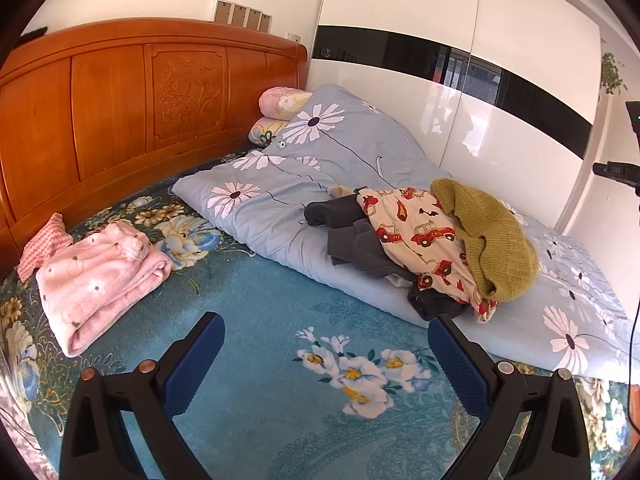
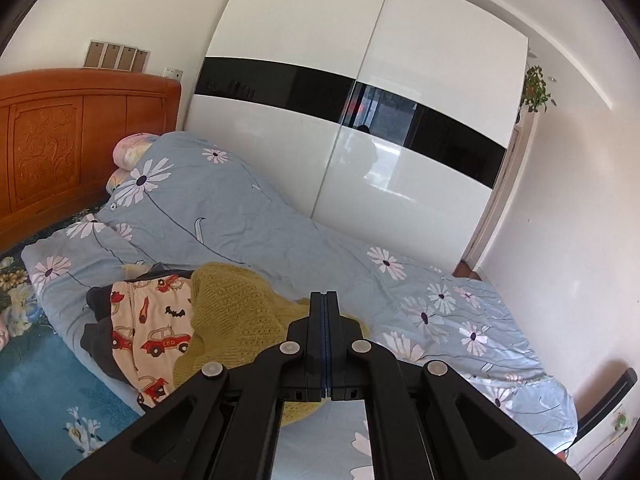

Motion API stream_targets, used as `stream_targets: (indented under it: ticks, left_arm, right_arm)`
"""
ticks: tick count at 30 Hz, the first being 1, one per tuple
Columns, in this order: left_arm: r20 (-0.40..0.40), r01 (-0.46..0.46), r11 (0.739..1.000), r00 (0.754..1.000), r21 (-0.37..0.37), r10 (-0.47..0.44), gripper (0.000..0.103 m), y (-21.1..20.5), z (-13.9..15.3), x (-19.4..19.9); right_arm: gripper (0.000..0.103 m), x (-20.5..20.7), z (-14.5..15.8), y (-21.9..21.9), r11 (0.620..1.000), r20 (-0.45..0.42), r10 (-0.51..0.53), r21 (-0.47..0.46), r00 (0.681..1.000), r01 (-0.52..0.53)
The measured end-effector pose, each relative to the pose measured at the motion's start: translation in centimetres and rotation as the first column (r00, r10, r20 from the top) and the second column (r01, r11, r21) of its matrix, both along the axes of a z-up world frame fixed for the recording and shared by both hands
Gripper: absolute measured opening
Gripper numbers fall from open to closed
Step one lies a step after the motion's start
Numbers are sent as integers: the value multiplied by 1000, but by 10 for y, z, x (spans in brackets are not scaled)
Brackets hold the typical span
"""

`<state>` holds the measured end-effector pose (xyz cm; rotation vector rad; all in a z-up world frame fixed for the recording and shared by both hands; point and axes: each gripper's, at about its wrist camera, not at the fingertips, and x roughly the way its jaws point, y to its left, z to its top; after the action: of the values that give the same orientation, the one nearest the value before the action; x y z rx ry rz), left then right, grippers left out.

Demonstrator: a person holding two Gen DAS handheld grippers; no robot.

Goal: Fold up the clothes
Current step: 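Reach the right gripper to the olive-green sweater and grasp it, then lift the green sweater off the pile with the right gripper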

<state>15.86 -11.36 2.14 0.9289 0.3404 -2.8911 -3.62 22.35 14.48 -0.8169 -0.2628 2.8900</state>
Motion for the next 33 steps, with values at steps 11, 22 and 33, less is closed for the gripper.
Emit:
stream_targets:
  ticks: [11,22,33]
  left_arm:
    - [44,-36,999,998,24,35,103,-7,-12,1]
    - [143,-8,999,990,35,3,103,13,-41,-25]
    - [191,-48,997,981,65,35,103,0,-56,-35]
  right_arm:
    - [59,-3,-121,30,879,198,79,-476,977,25]
    - [60,-13,-244,71,448,311,69,-858,948,249]
    - [55,-26,-298,80,63,298,17,-953,954,297]
